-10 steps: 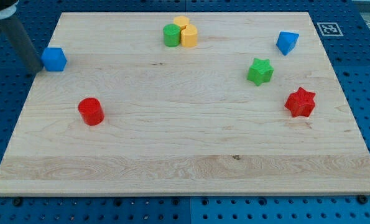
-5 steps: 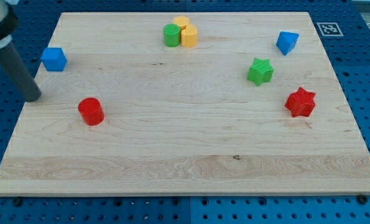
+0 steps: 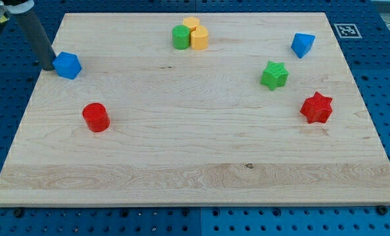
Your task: Push the blue cube below the yellow heart
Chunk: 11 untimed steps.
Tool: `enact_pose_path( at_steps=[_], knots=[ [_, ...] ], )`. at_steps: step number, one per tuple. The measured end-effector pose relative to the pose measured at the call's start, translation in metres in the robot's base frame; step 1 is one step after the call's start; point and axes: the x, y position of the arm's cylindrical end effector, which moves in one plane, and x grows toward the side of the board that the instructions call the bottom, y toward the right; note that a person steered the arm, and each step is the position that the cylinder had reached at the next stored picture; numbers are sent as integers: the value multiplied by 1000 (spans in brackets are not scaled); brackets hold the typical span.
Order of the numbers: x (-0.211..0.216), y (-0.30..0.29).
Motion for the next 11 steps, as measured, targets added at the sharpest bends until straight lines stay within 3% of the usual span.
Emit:
enact_pose_path(
  at_steps=[4, 11],
  knots=[
    [2, 54],
    [2, 289]
  ],
)
